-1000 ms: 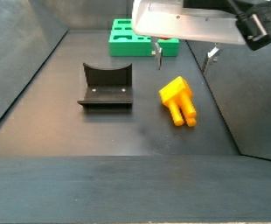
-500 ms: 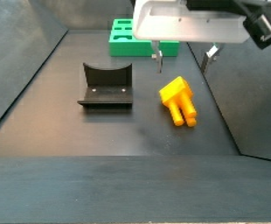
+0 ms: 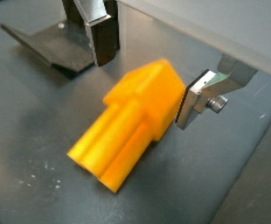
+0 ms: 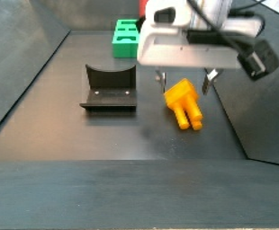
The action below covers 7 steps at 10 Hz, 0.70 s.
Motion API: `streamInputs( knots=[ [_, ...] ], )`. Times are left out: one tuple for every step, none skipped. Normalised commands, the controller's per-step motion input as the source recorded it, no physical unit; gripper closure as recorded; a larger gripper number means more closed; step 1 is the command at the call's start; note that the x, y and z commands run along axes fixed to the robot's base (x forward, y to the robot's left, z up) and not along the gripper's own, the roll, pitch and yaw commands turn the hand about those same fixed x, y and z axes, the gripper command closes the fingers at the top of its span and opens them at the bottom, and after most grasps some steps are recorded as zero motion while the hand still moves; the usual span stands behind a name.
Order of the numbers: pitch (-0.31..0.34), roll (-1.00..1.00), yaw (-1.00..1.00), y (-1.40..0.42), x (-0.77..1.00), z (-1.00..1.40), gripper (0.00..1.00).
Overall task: Pick up the 3 prong object. Move up. Rotate the 3 prong object. Place the 3 prong object on the fixture. Regrasp the 3 prong object. Move to above the board. Insert the 3 prong object.
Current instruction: Rotate the 3 prong object.
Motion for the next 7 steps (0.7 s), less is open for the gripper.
streamInputs(
  knots=[
    [-0.019,0.0,-0.03,0.01,0.05,-0.91,0.0],
    [-0.024,0.0,-0.03,0.01,0.05,-0.74,0.0],
    [-0.024,0.0,-0.03,0.01,0.04,-0.65,0.0],
    [-0.029,0.0,-0.02,0.01,0.04,-0.49,0.0],
    [-0.035,0.0,-0.02,0.01,0.03,-0.36,0.0],
    [-0.039,0.0,-0.02,0.01,0.03,-0.2,0.0],
    [0.0,0.0,0.0,0.0,0.0,0.0,1.0]
  ],
)
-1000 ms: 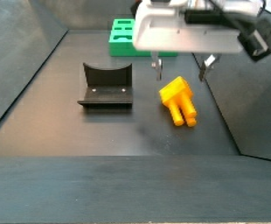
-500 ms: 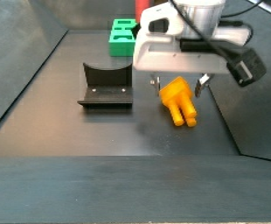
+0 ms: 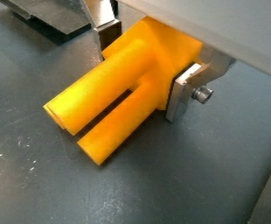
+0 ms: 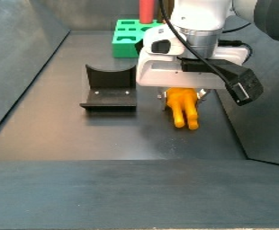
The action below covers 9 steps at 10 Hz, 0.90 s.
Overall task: Pick up the 3 prong object. Move up. Rotate the 3 prong object. Place the 3 prong object on the fixture. Regrasp the 3 prong object. Move to above the board. Insert the 3 prong object.
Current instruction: Move up, then place the 3 prong object on the fixture.
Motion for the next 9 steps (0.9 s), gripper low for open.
streamInputs(
  knots=[
    [0.0,0.0,0.0,0.0,0.0,0.83,1.0],
    [0.007,0.0,0.0,0.0,-0.01,0.82,1.0],
    [0.029,0.0,0.0,0.0,-0.03,0.69,1.0],
    [0.042,-0.01,0.0,0.0,-0.02,0.56,1.0],
    [0.045,-0.01,0.0,0.0,-0.02,0.47,1.0],
    [0.045,0.0,-0.01,0.0,-0.02,0.22,1.0],
    [0.0,0.0,0.0,0.0,0.0,1.0,1.0],
    [-0.002,0.0,0.0,0.0,0.0,1.0,1.0],
    [0.007,0.0,0.0,0.0,-0.01,1.0,1.0]
  ],
)
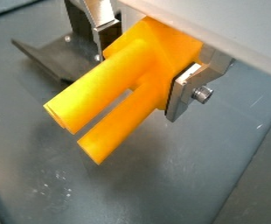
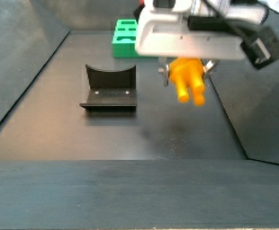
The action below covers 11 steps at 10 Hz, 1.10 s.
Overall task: Pick up the 3 prong object. Move up. Rotate the 3 prong object. Place the 3 prong object on the fixture. Regrasp the 3 prong object. Move to above the board. Insert the 3 prong object.
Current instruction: Place the 3 prong object on the fixture.
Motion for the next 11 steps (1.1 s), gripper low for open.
streamInputs(
  knots=[
    [0.02,0.0,0.0,0.0,-0.01,1.0,1.0],
    [0.024,0.0,-0.01,0.0,-0.01,1.0,1.0],
    [0.032,0.0,-0.01,0.0,-0.02,1.0,1.0],
    [0.033,0.0,-0.01,0.0,-0.02,1.0,1.0],
    [0.039,0.0,-0.01,0.0,-0.02,0.94,1.0],
    [0.042,0.0,-0.01,0.0,-0.02,0.83,1.0],
    [0.05,0.0,-0.01,0.0,-0.01,0.61,1.0],
    [0.062,0.0,-0.01,0.0,0.0,0.44,1.0],
    [0.072,0.0,-0.02,0.01,0.0,0.27,1.0],
    [-0.067,-0.38,-0.01,-0.62,1.0,-0.07,1.0],
    [-0.053,-0.36,0.0,-0.58,1.0,-0.13,1.0]
  ],
)
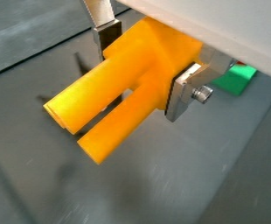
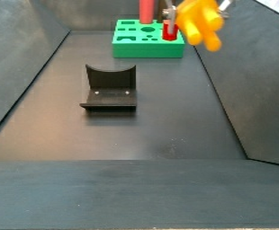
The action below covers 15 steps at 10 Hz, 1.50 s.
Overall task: Pick up the 3 prong object. Move up. Rotate the 3 prong object. Place the 3 prong object on the fixture. Regrasp the 3 prong object. Move to above the board. Insert the 3 prong object.
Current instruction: Place the 3 prong object on the fixture.
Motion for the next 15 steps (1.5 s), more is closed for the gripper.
streamInputs(
  knots=[
    [-0.051,-0.31,0.01,-0.51,1.0,-0.12,1.0],
    [-0.033,-0.23,0.01,-0.41,1.0,-0.1,1.0],
    [-0.021,-0.18,0.0,-0.38,1.0,-0.1,1.0],
    [-0.01,-0.12,0.01,-0.31,1.0,-0.09,1.0],
    [-0.005,-0.11,0.02,-0.28,1.0,-0.08,1.0],
    [0.004,-0.08,0.02,-0.23,1.0,-0.07,1.0],
    [0.01,-0.07,0.02,-0.2,1.0,-0.07,1.0],
    [0.025,-0.05,0.02,-0.14,1.0,-0.06,1.0],
    [0.033,-0.05,0.02,-0.1,0.92,-0.05,1.0],
    [0.049,-0.03,0.02,-0.05,0.76,-0.03,1.0],
    [0.063,-0.02,0.02,-0.04,0.65,-0.02,1.0],
    [0.083,-0.01,0.03,-0.02,0.5,-0.01,1.0],
    [0.093,-0.01,0.03,-0.02,0.44,-0.01,1.0],
    [0.068,-1.0,0.04,0.46,0.86,0.23,1.0],
    [0.077,-1.0,0.03,0.45,0.76,0.23,1.0]
  ],
)
